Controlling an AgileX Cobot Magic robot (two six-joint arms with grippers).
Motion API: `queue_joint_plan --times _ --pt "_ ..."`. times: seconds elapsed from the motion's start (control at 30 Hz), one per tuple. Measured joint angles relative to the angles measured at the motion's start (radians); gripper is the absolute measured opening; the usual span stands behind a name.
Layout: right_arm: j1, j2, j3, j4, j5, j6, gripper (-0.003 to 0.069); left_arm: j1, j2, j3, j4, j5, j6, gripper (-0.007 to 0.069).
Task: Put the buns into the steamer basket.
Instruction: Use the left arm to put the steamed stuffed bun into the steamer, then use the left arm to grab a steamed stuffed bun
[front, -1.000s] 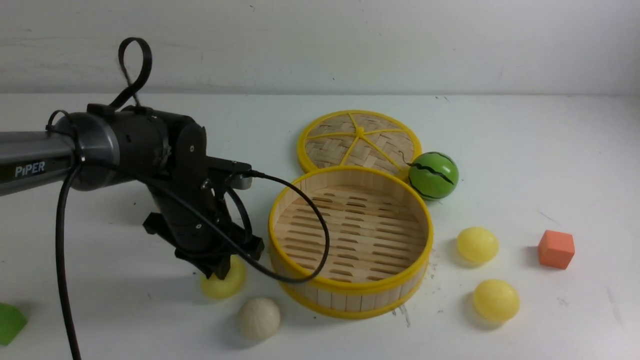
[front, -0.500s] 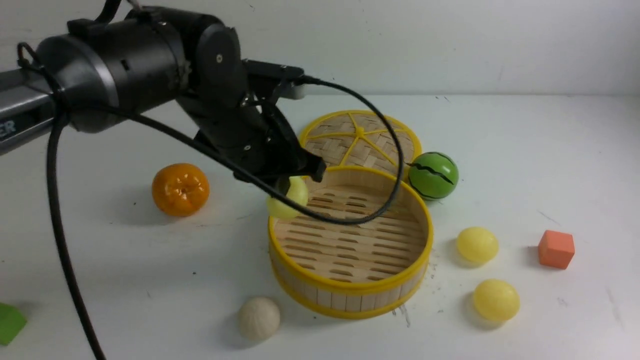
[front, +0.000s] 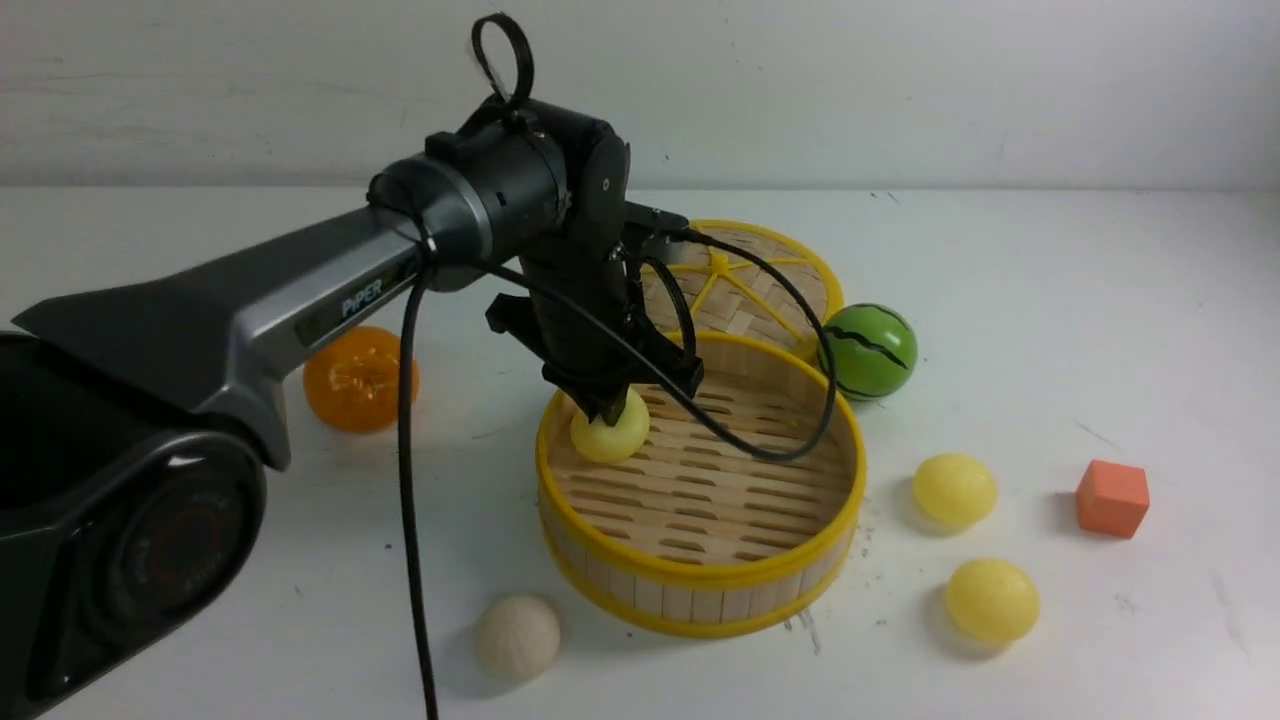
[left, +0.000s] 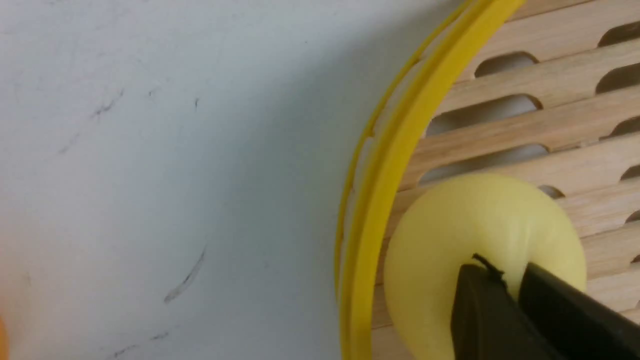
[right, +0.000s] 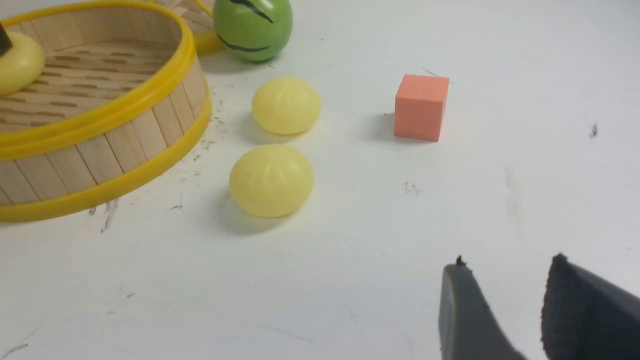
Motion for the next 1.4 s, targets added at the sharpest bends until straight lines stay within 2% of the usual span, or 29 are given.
queue_joint_plan --times 0.1,0.13,0.17,0.23,0.33,0.43,0.6,0.63,0.67,0.7,0.77,0.9,1.0,1.3,1.4 --pt "0.000 0.000 0.000 0.000 0.000 0.000 0.0239 0.000 0.005 -0.018 0.001 0.033 -0.001 0.0223" --pt "0.000 0.000 0.000 0.000 0.000 0.000 0.0239 0.000 0.005 -0.019 0.000 0.035 -0.004 0.0233" --pt "0.000 0.000 0.000 0.000 0.000 -0.001 0.0239 0.000 -0.001 -0.019 0.000 0.051 -0.023 0.0313" --pt "0.000 0.000 0.000 0.000 0.000 -0.001 0.0239 0.000 -0.019 -0.019 0.000 0.086 -0.060 0.0402" --pt "0.000 0.000 0.000 0.000 0.000 -0.001 0.0239 0.000 -0.080 -0.019 0.000 0.136 -0.093 0.0463" --pt "0.000 0.000 0.000 0.000 0.000 -0.001 0.0239 -0.005 -0.183 -0.010 -0.003 0.150 -0.109 0.0436" --pt "0.000 0.000 0.000 0.000 0.000 -0.001 0.0239 -0.048 -0.417 0.175 -0.013 0.149 -0.125 0.0193" --pt "0.000 0.000 0.000 0.000 0.000 -0.001 0.0239 -0.053 -0.437 0.204 -0.015 0.149 -0.125 0.0169" --pt "0.000 0.000 0.000 0.000 0.000 -0.001 0.0239 -0.071 -0.514 0.340 -0.024 0.150 -0.125 0.0075" --pt "0.000 0.000 0.000 0.000 0.000 -0.001 0.0239 -0.077 -0.564 0.450 -0.030 0.151 -0.125 0.0015" --pt "0.000 0.000 0.000 0.000 0.000 -0.001 0.0239 -0.080 -0.622 0.628 -0.030 0.132 -0.127 -0.0013" --pt "0.000 0.000 0.000 0.000 0.000 -0.001 0.0239 -0.071 -0.649 0.824 -0.030 -0.005 -0.127 -0.0013" --pt "0.000 0.000 0.000 0.000 0.000 -0.001 0.0239 -0.071 -0.634 0.856 -0.040 -0.056 -0.127 0.0001" --pt "0.000 0.000 0.000 0.000 0.000 -0.001 0.0239 -0.016 -0.525 0.861 -0.070 -0.199 -0.112 0.0246" --pt "0.000 0.000 0.000 0.000 0.000 -0.001 0.0239 -0.015 -0.514 0.861 -0.113 -0.240 -0.074 0.0288"
